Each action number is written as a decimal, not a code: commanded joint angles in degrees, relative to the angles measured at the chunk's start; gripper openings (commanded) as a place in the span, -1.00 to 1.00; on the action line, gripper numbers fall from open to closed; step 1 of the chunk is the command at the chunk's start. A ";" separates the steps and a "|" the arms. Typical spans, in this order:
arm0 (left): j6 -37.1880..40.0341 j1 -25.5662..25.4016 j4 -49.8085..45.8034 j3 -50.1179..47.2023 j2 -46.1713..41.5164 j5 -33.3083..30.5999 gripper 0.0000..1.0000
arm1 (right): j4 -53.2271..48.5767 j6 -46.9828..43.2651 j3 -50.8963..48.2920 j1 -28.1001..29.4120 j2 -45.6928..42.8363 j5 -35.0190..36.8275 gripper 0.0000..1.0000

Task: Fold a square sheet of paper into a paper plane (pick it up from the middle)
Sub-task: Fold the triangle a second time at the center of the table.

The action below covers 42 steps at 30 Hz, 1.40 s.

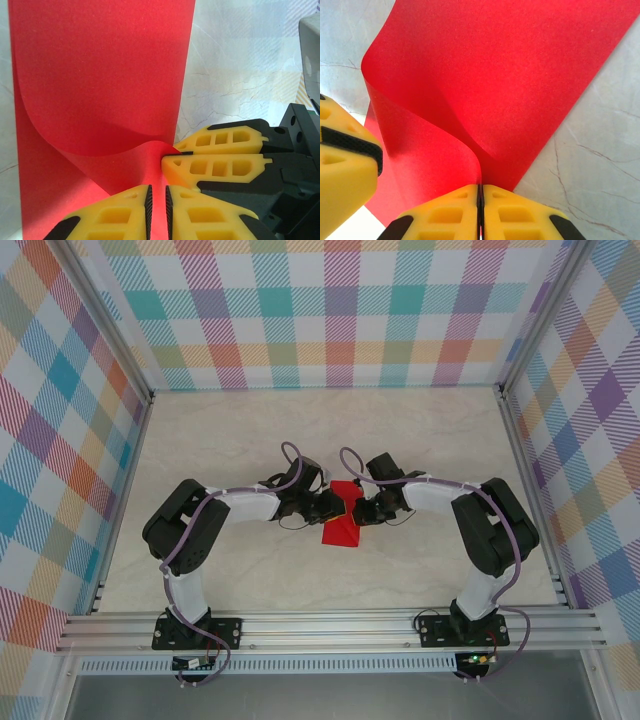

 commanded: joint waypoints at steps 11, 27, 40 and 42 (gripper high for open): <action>-0.40 -0.61 2.34 0.82 2.54 2.56 -0.76 | -0.23 -0.41 1.13 -0.31 1.28 0.33 -0.80; -0.17 -0.67 0.43 -1.02 6.11 -0.84 -0.84 | -0.13 -0.19 1.13 -0.31 1.18 -0.02 -0.77; 0.74 -0.76 -0.16 -2.39 6.59 -1.83 -0.86 | -3.86 2.91 2.58 -0.40 -5.81 2.59 -0.45; 0.92 -0.76 -0.25 -2.33 6.48 -1.85 -0.85 | -4.33 4.93 1.99 -0.52 -9.03 2.64 -0.31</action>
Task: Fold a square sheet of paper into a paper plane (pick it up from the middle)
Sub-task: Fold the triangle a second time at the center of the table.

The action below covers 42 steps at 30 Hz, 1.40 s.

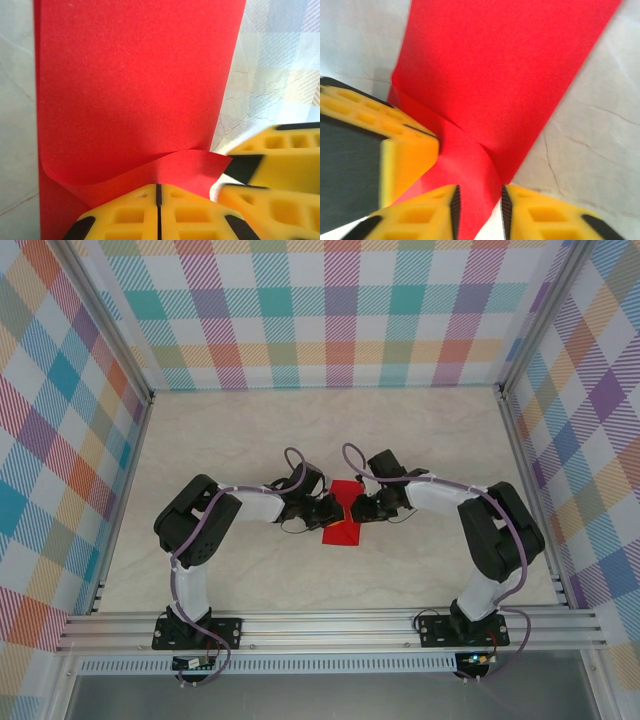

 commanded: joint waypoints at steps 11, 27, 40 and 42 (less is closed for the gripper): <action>1.70 -0.73 -3.84 -1.24 1.61 -2.32 -0.86 | 5.83 17.66 -5.97 -0.32 -7.75 -18.25 -0.70; 1.76 -0.72 -4.25 -0.94 1.39 -2.50 -0.86 | 4.91 20.09 -5.87 0.34 -1.21 -19.77 -0.75; 1.63 -0.67 -4.08 -0.99 1.26 -2.58 -0.87 | 3.85 18.94 -4.97 0.92 0.92 -19.33 -0.74; 1.62 -0.74 -4.08 -0.96 1.38 -2.58 -0.87 | 3.33 18.77 -4.82 0.92 1.32 -18.41 -0.74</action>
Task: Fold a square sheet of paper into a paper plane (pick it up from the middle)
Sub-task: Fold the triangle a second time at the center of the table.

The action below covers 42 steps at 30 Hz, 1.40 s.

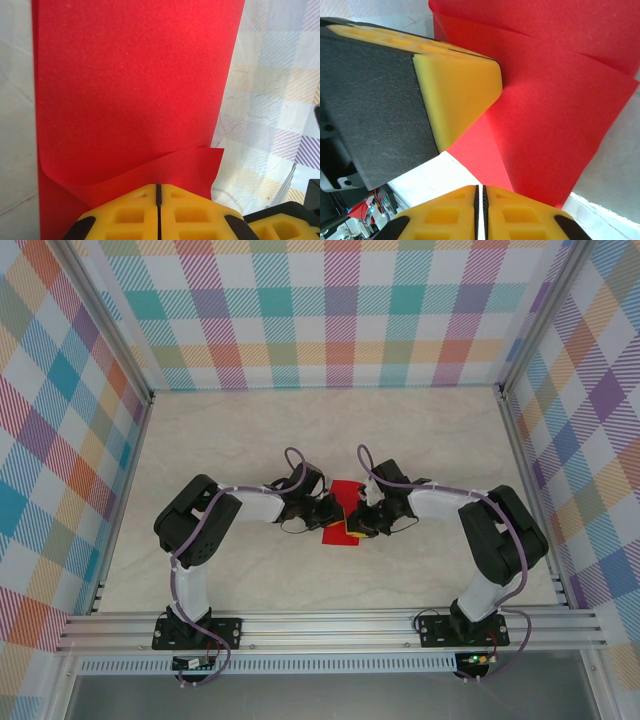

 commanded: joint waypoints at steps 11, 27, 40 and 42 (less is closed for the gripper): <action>1.61 -0.74 -4.18 -1.00 1.49 -2.65 -0.87 | -3.52 -2.15 1.61 0.37 3.32 5.04 -0.74; 1.76 -0.70 -4.23 -0.92 1.23 -2.74 -0.87 | -2.21 -0.75 0.39 1.23 -2.31 -0.45 -0.69; 1.86 -0.74 -4.41 -0.77 1.49 -2.65 -0.87 | -6.05 -2.57 0.96 1.56 3.77 8.24 -0.70; 1.94 -0.71 -4.56 -0.85 1.40 -2.81 -0.87 | -6.03 -2.66 0.57 1.44 4.53 8.59 -0.70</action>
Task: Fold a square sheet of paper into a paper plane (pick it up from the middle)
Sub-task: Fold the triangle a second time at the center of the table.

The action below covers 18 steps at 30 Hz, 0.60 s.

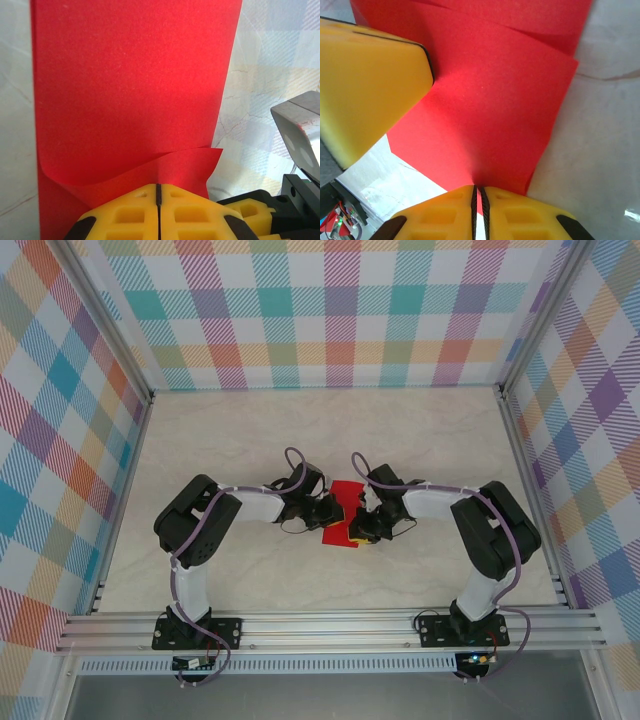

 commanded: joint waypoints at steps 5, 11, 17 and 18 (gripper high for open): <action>1.81 -0.73 -5.13 -0.85 1.24 -3.15 -0.88 | -2.59 -1.30 -1.02 -0.06 1.64 3.04 -0.70; 1.88 -0.74 -5.26 -0.84 1.13 -3.10 -0.87 | -1.60 -1.19 -1.54 -0.06 -3.31 -1.96 -0.68; 1.94 -0.74 -5.52 -0.88 0.93 -3.10 -0.88 | -1.20 -1.13 -4.41 -0.56 -0.82 0.67 -0.68; 2.18 -0.75 -5.83 -0.77 0.82 -3.06 -0.88 | -1.15 -1.09 -4.87 -0.68 -0.03 1.19 -0.69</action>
